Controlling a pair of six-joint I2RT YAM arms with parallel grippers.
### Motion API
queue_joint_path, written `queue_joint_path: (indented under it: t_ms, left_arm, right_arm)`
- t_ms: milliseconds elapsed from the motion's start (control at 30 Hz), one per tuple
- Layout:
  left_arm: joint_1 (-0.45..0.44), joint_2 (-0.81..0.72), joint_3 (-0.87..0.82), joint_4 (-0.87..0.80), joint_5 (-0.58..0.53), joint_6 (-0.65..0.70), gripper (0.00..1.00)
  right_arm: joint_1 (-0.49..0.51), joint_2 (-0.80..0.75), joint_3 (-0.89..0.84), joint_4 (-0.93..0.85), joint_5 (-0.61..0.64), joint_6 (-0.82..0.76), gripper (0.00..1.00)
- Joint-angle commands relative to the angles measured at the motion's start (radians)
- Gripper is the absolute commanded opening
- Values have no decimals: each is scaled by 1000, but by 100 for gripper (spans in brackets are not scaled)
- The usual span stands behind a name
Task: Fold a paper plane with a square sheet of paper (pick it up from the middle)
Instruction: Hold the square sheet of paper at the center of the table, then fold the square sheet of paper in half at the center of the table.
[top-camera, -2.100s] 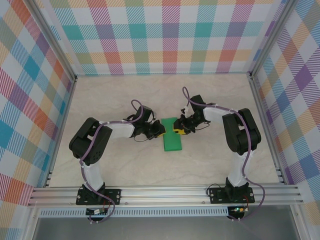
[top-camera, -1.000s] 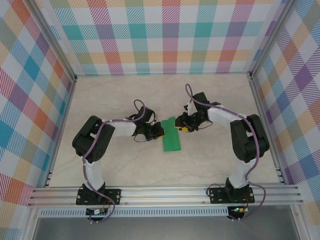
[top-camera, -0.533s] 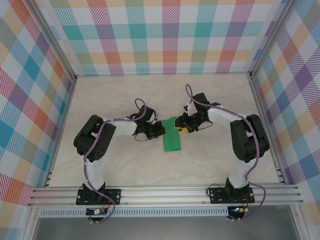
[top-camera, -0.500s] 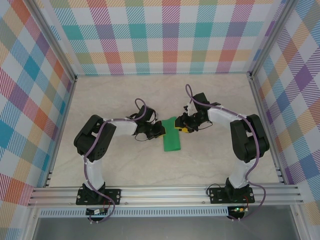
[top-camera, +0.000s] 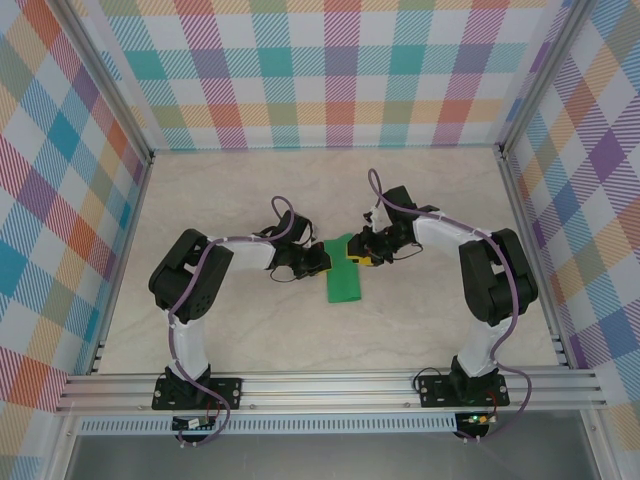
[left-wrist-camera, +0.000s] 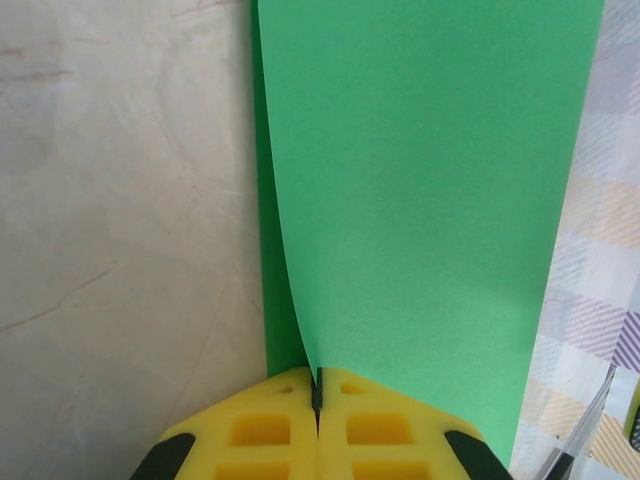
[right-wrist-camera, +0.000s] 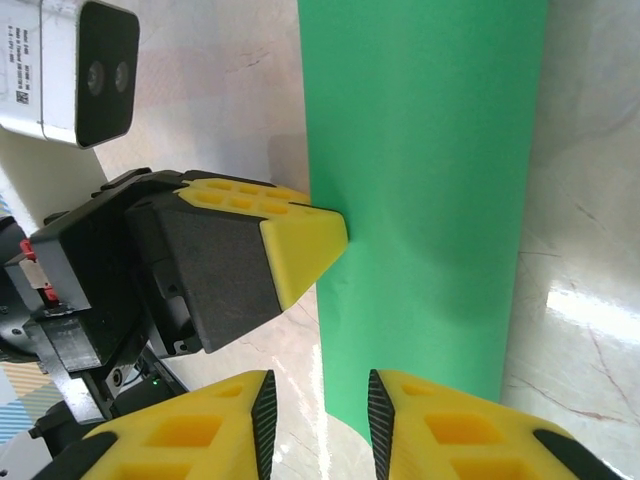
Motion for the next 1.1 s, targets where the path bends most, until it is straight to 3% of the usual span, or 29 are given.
queue_joint_path:
  t_ms: [0, 300, 1067]
  left_arm:
    - [-7, 4, -19, -60, -40, 18, 5]
    - [-9, 11, -18, -58, -36, 16, 5]
    - [-9, -18, -46, -52, -41, 19, 4]
  right_arm:
    - [9, 9, 15, 17, -39, 14, 30]
    - [9, 91, 48, 43, -65, 22, 23]
    - [-4, 165, -12, 100, -83, -10, 24]
